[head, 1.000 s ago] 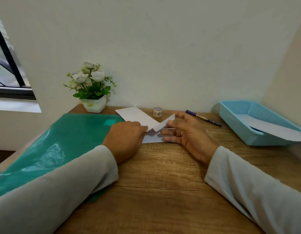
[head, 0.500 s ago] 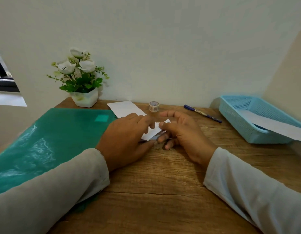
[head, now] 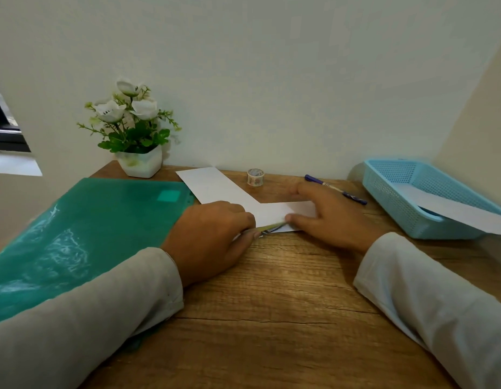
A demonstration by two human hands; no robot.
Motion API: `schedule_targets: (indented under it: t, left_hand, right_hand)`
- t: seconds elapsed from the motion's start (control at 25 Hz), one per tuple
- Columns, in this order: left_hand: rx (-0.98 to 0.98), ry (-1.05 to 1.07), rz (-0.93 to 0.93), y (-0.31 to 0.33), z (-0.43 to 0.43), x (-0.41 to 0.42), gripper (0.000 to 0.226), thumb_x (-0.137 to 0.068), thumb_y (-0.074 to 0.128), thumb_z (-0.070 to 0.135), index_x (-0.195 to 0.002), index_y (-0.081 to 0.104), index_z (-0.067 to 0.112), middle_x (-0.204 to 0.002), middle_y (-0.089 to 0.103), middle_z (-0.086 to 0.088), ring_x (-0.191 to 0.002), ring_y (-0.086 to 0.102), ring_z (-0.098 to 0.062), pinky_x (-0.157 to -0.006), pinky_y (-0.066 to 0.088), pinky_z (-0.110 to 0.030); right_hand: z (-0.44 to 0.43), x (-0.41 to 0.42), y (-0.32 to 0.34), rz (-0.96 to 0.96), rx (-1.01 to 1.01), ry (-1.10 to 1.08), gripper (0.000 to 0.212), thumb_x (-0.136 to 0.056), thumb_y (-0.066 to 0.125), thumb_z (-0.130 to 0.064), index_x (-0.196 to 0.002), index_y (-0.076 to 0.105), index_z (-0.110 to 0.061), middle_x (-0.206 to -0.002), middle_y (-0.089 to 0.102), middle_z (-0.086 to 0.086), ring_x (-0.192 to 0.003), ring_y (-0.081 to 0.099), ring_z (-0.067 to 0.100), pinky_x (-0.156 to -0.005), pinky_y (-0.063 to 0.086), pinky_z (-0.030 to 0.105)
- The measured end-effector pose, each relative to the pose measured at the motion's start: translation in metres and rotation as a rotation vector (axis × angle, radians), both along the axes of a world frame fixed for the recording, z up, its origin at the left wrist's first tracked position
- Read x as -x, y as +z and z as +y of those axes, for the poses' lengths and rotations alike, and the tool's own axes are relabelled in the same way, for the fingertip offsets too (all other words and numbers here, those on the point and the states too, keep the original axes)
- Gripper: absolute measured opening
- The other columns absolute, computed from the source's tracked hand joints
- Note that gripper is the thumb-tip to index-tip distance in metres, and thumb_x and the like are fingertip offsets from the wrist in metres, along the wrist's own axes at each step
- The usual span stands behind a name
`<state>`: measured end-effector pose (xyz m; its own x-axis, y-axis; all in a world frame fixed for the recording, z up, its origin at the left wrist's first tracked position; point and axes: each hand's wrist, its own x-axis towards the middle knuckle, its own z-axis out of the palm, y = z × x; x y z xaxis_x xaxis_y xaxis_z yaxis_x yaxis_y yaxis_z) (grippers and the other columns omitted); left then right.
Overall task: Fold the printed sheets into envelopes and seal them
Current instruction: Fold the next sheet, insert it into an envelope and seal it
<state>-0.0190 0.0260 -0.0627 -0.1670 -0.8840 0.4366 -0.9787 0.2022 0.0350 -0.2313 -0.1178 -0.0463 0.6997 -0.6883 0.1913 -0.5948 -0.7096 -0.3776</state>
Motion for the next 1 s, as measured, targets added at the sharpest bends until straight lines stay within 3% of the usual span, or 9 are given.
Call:
schedule_targets:
  t: [0.08, 0.28, 0.4, 0.52, 0.76, 1.0]
  left_hand:
    - [-0.004, 0.004, -0.003, -0.001, -0.001, 0.000, 0.037, -0.098, 0.039, 0.054, -0.104, 0.069, 0.033, -0.092, 0.068, 0.013, -0.080, 0.059, -0.007, -0.063, 0.045, -0.019]
    - [0.007, 0.029, 0.018, -0.001, 0.000, -0.001, 0.039, -0.097, 0.037, 0.055, -0.105, 0.068, 0.032, -0.094, 0.068, 0.013, -0.083, 0.060, -0.008, -0.066, 0.053, -0.028]
    - [0.004, 0.032, 0.025, -0.002, -0.001, -0.001, 0.035, -0.098, 0.041, 0.052, -0.105, 0.068, 0.032, -0.094, 0.069, 0.011, -0.083, 0.060, -0.009, -0.067, 0.053, -0.029]
    - [0.001, 0.037, 0.024, -0.002, -0.002, -0.001, 0.032, -0.099, 0.044, 0.051, -0.107, 0.068, 0.031, -0.096, 0.069, 0.010, -0.085, 0.060, -0.009, -0.068, 0.051, -0.027]
    - [-0.021, 0.056, 0.043, -0.001, -0.001, 0.002, 0.031, -0.100, 0.047, 0.048, -0.113, 0.068, 0.030, -0.104, 0.070, 0.009, -0.092, 0.062, -0.011, -0.073, 0.052, -0.029]
    - [-0.038, 0.078, 0.032, 0.000, -0.001, 0.003, 0.033, -0.100, 0.044, 0.051, -0.116, 0.067, 0.032, -0.110, 0.069, 0.011, -0.098, 0.060, -0.009, -0.077, 0.053, -0.028]
  right_hand:
    - [-0.001, 0.000, -0.002, 0.138, 0.020, 0.043, 0.053, -0.097, 0.060, -0.052, -0.145, 0.049, -0.032, -0.146, 0.053, -0.011, -0.129, 0.051, 0.012, -0.099, 0.045, 0.030]
    - [-0.007, 0.009, 0.009, 0.249, 0.038, 0.096, 0.068, -0.091, 0.058, -0.067, -0.150, 0.043, -0.036, -0.151, 0.048, -0.013, -0.136, 0.046, 0.011, -0.110, 0.042, 0.036]
    - [-0.010, 0.013, 0.017, 0.321, 0.000, 0.101, 0.079, -0.081, 0.061, -0.077, -0.147, 0.045, -0.037, -0.142, 0.051, -0.016, -0.128, 0.048, 0.010, -0.104, 0.045, 0.033]
    - [-0.007, 0.012, 0.023, 0.360, -0.033, 0.091, 0.081, -0.078, 0.068, -0.073, -0.144, 0.047, -0.031, -0.127, 0.050, -0.015, -0.115, 0.049, 0.008, -0.089, 0.042, 0.025]
    - [0.003, 0.008, 0.024, 0.378, -0.061, 0.065, 0.083, -0.074, 0.069, -0.077, -0.140, 0.048, -0.032, -0.121, 0.051, -0.011, -0.111, 0.053, 0.011, -0.092, 0.050, 0.032]
    - [0.010, 0.001, 0.025, 0.369, -0.043, 0.049, 0.092, -0.075, 0.069, -0.076, -0.148, 0.042, -0.028, -0.143, 0.052, -0.004, -0.124, 0.052, 0.017, -0.102, 0.049, 0.037]
